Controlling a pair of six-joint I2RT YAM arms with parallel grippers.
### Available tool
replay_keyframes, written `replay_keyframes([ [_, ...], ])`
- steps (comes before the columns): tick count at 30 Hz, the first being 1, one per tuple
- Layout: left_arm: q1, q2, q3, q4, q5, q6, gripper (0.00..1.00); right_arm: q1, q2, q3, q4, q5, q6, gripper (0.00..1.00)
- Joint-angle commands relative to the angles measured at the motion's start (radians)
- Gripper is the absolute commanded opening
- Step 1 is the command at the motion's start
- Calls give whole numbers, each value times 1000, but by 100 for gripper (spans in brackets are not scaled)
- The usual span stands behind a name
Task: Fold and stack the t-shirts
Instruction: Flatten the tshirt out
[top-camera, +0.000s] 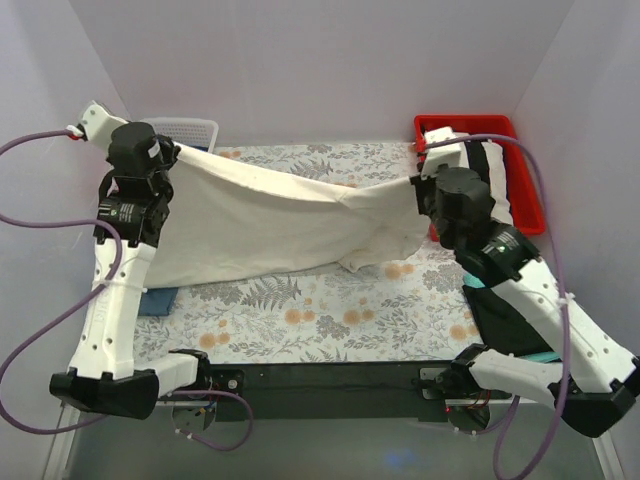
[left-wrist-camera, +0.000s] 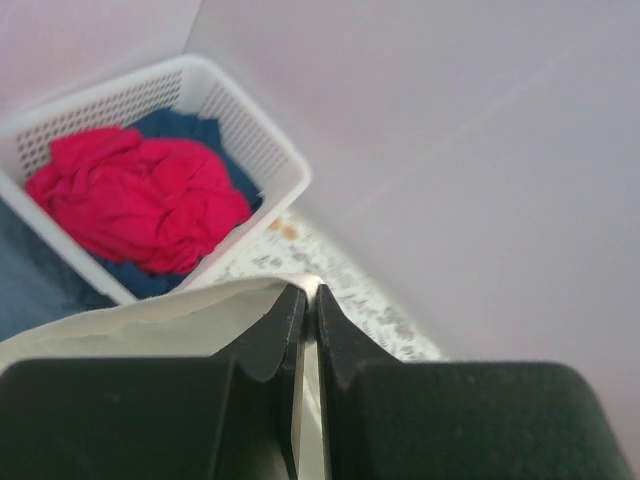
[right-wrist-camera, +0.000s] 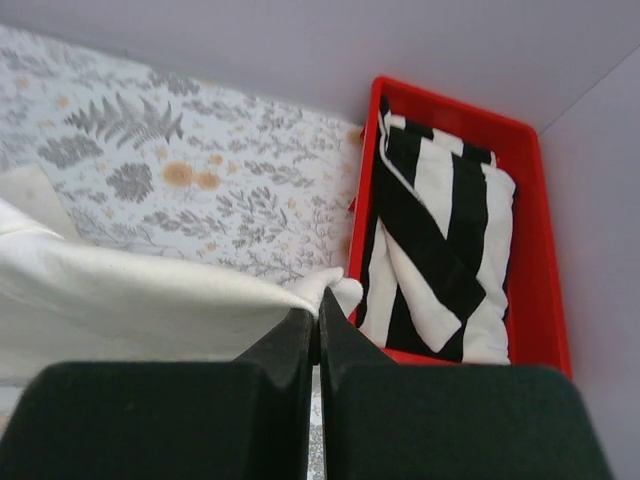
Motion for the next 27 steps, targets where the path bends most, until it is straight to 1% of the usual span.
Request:
replay_keyframes([
  [1,9,-84,118,-15,77,69,0,-1,-93,150,-58,-3,8,1],
  [4,7,-122,179,-10,157,94,0,0,-83,291,-84,-17,-35,1],
  [7,7,-150,199,22,229,105,0,-1,-38,448,-95,-37,-72,1],
  [9,7,-156,212,27,251,103,0,-1,-6,567,-100,-40,-105,1],
  [12,7,-150,225,40,289,99,0,-1,86,696,-112,-43,-137,1],
  [13,7,-147,225,45,295,96,0,-1,100,774,-110,-43,-154,1],
  [16,7,-146,232,57,324,91,0,-1,124,865,-115,-68,-162,1],
  [19,9,-173,239,60,346,97,0,-1,82,870,-120,-108,-153,1],
  [22,9,-221,258,51,355,106,0,-1,10,833,-130,-138,-150,1],
  [27,7,-279,310,22,399,122,0,-1,-67,839,-156,-178,-194,1],
])
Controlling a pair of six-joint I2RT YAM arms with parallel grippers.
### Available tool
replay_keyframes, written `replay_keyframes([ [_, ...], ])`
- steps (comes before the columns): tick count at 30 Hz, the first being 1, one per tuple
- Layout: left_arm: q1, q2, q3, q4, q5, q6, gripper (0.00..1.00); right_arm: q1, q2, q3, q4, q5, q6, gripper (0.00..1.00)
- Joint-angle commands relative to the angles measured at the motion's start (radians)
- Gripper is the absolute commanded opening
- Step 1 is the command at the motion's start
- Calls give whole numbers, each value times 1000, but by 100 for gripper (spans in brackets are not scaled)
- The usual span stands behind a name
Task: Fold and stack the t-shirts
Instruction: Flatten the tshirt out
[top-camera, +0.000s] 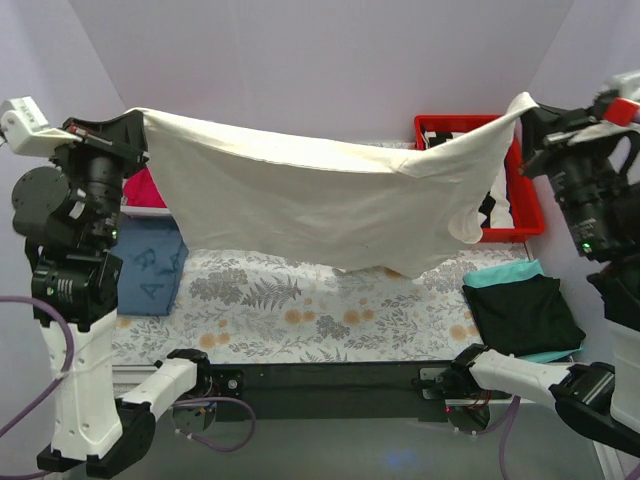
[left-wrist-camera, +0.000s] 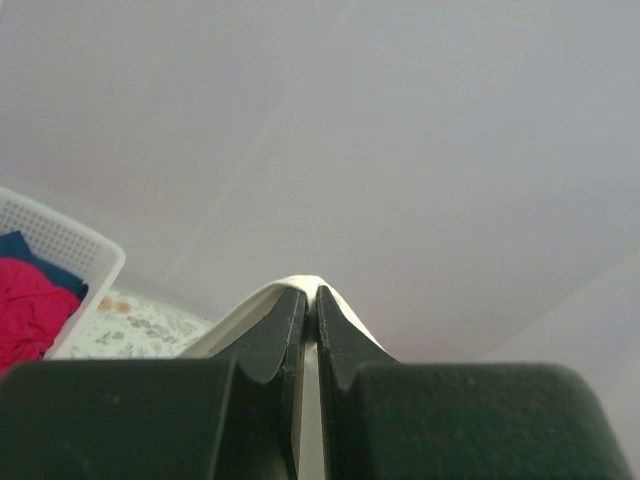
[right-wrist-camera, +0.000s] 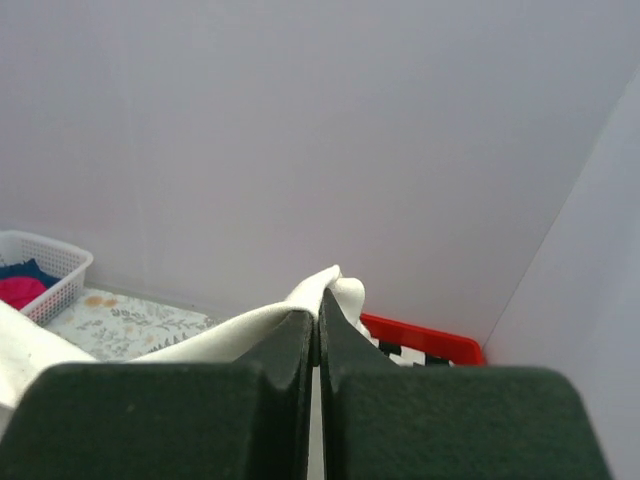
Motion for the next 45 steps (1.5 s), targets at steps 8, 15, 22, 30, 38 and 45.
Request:
replay_keyframes([
  [8,7,-49,10,98,10,38,0,-3,-22,-34,142,-38,-93,1],
  [15,5,106,-135,256,-84,-4,0,-3,187,-72,328,48,-162,1],
  [22,5,281,-164,322,-138,-22,0,-69,366,70,369,0,-156,1],
  [30,7,367,-72,319,-133,-42,0,-118,350,115,369,-44,-170,1],
  [38,7,166,-133,275,-127,-48,0,-118,135,-29,334,-104,-164,1],
  [45,5,-89,-182,190,-106,-16,0,-118,-124,-174,274,-130,-141,1],
])
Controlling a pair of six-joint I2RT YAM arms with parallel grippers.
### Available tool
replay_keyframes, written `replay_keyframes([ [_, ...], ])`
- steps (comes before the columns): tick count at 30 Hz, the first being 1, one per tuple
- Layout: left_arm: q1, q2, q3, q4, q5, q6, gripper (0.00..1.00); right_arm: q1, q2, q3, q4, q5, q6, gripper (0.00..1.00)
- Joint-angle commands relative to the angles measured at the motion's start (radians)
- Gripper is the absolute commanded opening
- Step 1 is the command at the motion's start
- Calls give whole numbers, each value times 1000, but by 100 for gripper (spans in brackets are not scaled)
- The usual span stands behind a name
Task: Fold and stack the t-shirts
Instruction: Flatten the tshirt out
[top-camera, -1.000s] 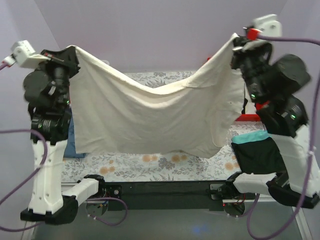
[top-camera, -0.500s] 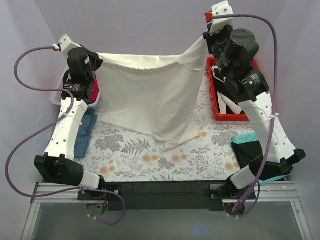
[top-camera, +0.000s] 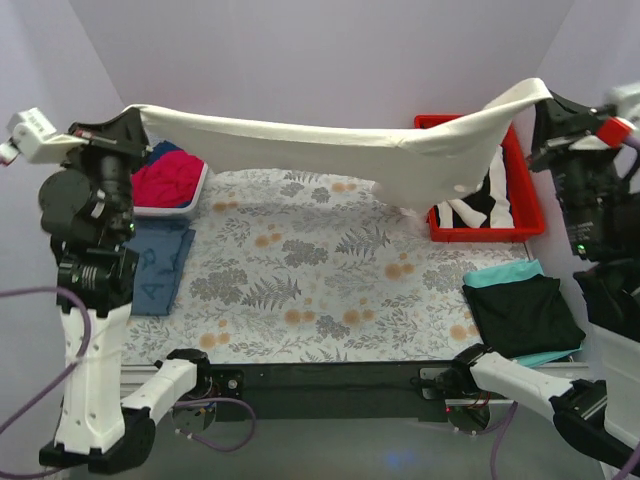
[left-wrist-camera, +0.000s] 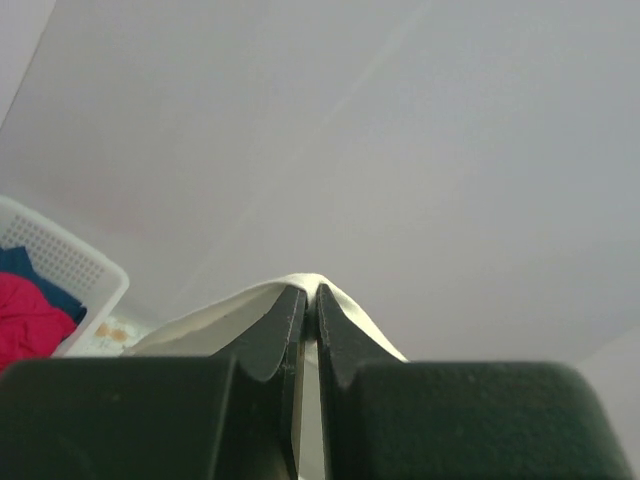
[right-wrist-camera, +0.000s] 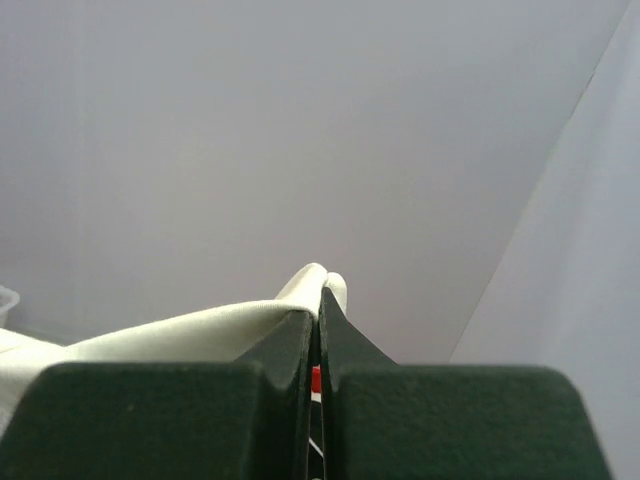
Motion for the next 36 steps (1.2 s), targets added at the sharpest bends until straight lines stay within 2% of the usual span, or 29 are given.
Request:
replay_keyframes([
  [1,3,-111,5,-46,6,33,0,-1,-74,-5,20,-25,6,1],
  [5,3,-168,36,-50,23,56,0,-1,-82,74,1,-46,-24,1],
  [10,3,-105,62,6,45,81,0,-1,36,233,2,-80,-58,1],
  [16,3,51,35,86,16,64,0,-1,227,183,148,-79,-92,1],
  [19,3,134,-88,157,-52,53,0,-3,318,39,278,-74,-86,1],
  [20,5,151,-135,207,-64,36,0,-4,359,-59,326,-74,-72,1],
  [23,3,231,-323,314,-128,-28,0,-40,462,-205,476,-95,-28,1],
  [26,3,347,-468,402,-210,-108,0,-96,569,-241,536,-135,37,1],
  [27,3,379,-501,427,-229,-155,0,-119,650,-241,556,-146,54,1],
  [30,3,541,-552,523,-300,-183,0,-164,835,-172,584,-168,64,1],
  [33,5,735,-478,574,-334,-157,0,-191,1026,-68,589,-169,61,1],
  [36,8,850,-362,588,-362,-123,0,-210,1180,95,584,-177,49,1],
])
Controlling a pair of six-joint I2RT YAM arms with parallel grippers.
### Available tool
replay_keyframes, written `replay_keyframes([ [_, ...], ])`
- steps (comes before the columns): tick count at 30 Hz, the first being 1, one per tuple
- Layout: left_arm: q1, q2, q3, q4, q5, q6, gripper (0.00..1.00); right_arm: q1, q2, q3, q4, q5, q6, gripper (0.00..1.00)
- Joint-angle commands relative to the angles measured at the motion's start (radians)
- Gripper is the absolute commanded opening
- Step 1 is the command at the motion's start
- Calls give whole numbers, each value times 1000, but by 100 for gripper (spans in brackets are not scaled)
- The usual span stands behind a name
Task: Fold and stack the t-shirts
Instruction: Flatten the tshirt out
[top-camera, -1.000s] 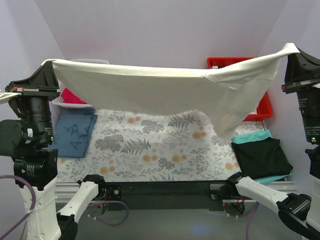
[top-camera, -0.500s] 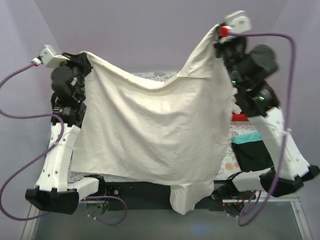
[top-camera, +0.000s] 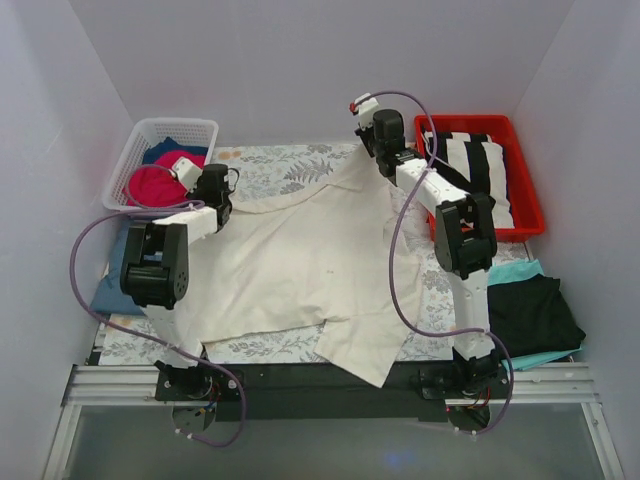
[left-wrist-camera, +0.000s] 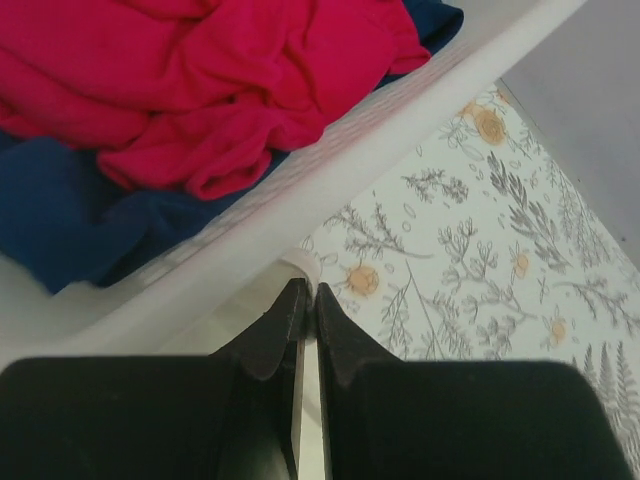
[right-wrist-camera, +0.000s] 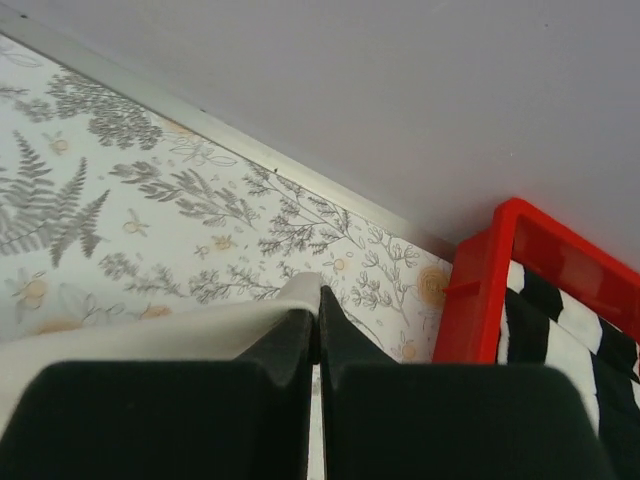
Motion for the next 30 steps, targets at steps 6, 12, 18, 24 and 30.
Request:
replay_keyframes([
  [6,7,223,294,180,-105,64,0,-58,215,377,138,-45,24,1],
  [12,7,309,391,268,-105,119,0,-73,220,387,164,-41,40,1],
  [18,7,363,504,295,-113,187,0,-76,190,332,178,-18,33,1],
  [24,7,330,484,325,-106,219,0,-76,136,243,177,13,44,1],
  [30,9,355,541,263,-61,245,25,-78,91,206,152,2,40,40],
])
